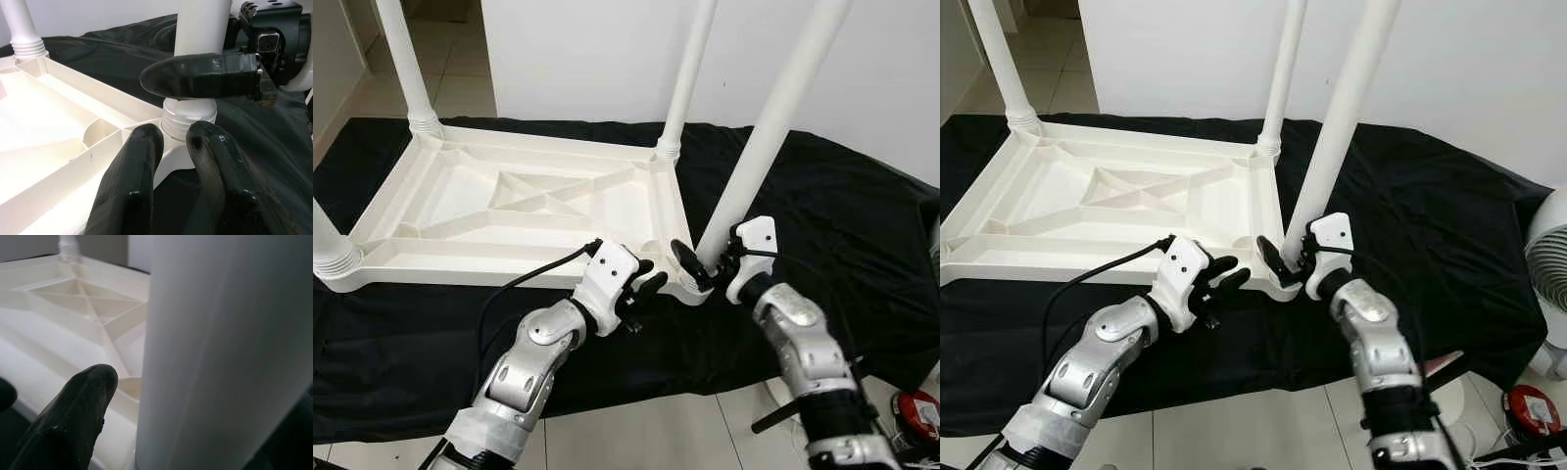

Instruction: Building children table

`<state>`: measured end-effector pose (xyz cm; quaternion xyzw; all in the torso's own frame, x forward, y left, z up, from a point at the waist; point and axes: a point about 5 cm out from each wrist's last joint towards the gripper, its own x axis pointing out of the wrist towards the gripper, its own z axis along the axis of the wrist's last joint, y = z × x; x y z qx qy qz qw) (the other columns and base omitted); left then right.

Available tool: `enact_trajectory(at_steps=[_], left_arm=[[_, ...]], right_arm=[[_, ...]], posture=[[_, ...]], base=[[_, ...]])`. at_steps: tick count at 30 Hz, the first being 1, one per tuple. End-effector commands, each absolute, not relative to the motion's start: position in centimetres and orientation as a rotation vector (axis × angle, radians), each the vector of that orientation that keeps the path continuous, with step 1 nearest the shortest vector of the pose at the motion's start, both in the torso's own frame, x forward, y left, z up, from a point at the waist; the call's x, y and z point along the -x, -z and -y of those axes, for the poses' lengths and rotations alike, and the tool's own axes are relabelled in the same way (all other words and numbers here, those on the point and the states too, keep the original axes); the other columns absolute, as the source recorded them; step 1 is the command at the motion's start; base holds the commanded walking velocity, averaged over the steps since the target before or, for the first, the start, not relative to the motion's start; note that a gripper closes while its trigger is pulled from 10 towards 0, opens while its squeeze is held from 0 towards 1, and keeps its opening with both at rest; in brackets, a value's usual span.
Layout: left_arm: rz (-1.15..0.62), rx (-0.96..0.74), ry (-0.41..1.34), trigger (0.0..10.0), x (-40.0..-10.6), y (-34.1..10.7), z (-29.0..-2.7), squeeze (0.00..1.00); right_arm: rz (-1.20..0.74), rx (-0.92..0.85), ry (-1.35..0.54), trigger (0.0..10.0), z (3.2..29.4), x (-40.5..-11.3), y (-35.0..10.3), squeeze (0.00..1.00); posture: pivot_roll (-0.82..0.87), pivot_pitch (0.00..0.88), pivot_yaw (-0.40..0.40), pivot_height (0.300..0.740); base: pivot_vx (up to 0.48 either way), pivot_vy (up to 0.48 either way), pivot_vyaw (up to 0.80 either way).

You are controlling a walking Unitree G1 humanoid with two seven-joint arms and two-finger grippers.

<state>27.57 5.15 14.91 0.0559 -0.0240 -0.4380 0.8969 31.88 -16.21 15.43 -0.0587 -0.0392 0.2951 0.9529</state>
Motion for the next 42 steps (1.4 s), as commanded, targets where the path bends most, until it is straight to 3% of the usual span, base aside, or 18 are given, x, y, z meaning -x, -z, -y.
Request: enact_trajectory(at_steps=[1, 5, 6, 8, 9, 21, 22, 23, 24, 30, 40, 42], left_arm=[[0.038, -0.113, 1.003, 10.0, -26.9, -14.9, -4.7, 0.00], [0.035, -0.120, 1.019, 10.0, -26.8, -14.9, -4.8, 0.00], [0.037, -0.128, 1.018, 10.0, -26.8, -14.9, -4.8, 0.00], [0.038, -0.133, 1.016, 10.0, -26.8, -14.9, -4.8, 0.00], [0.036, -0.137, 1.013, 10.0, -26.9, -14.8, -4.8, 0.00], [0.027, -0.125, 0.991, 10.0, -26.9, -14.9, -4.5, 0.00], [0.026, -0.123, 0.991, 10.0, -26.9, -14.9, -4.4, 0.00], [0.026, -0.123, 0.991, 10.0, -26.9, -14.9, -4.4, 0.00], [0.026, -0.122, 0.991, 10.0, -26.9, -14.9, -4.4, 0.00], [0.026, -0.128, 0.971, 10.0, -27.0, -15.1, -4.6, 0.00], [0.013, -0.126, 1.000, 10.0, -26.6, -14.9, -4.1, 0.00], [0.006, -0.132, 1.022, 10.0, -26.4, -14.7, -3.9, 0.00]], right_arm=[[0.067, 0.122, -0.652, 10.0, 16.6, -32.0, -15.2, 0.00], [-0.010, 0.167, -0.741, 10.0, 16.6, -32.5, -14.3, 0.00], [-0.030, 0.193, -0.765, 6.0, 16.6, -32.7, -14.0, 0.00], [-0.039, 0.209, -0.778, 6.0, 16.6, -32.7, -13.8, 0.00], [-0.048, 0.203, -0.784, 0.0, 16.6, -33.0, -13.7, 0.00], [-0.071, 0.120, -0.858, 0.0, 16.6, -32.8, -12.8, 0.00], [-0.072, 0.113, -0.855, 1.4, 16.6, -32.7, -12.7, 0.00], [-0.072, 0.113, -0.855, 1.4, 16.6, -32.7, -12.7, 0.00], [-0.073, 0.106, -0.848, 10.0, 16.6, -32.6, -12.5, 0.00], [-0.045, 0.018, -0.738, 10.0, 15.2, -31.6, -12.4, 0.00], [-0.081, 0.046, -0.530, 10.0, 13.7, -31.5, -11.7, 0.00], [-0.065, 0.033, -0.434, 10.0, 12.4, -30.9, -12.1, 0.00]], posture=[[0.09, 0.000, -0.111, 0.740], [0.09, 0.000, -0.103, 0.740], [0.09, 0.000, -0.103, 0.740], [0.09, 0.000, -0.103, 0.740], [0.09, 0.004, -0.102, 0.740], [0.08, 0.044, -0.108, 0.740], [0.08, 0.049, -0.110, 0.740], [0.08, 0.049, -0.110, 0.740], [0.08, 0.052, -0.111, 0.740], [0.08, 0.074, -0.109, 0.740], [0.07, 0.078, -0.091, 0.740], [0.06, 0.074, -0.079, 0.740]], base=[[0.000, 0.000, 0.00], [0.000, 0.000, 0.00], [0.000, 0.000, 0.00], [0.000, 0.000, 0.00], [0.000, 0.000, 0.00], [0.000, 0.000, 0.00], [0.000, 0.000, 0.00], [0.000, 0.000, 0.00], [0.000, 0.000, 0.00], [0.000, 0.000, 0.00], [0.000, 0.000, 0.00], [0.000, 0.000, 0.00]])
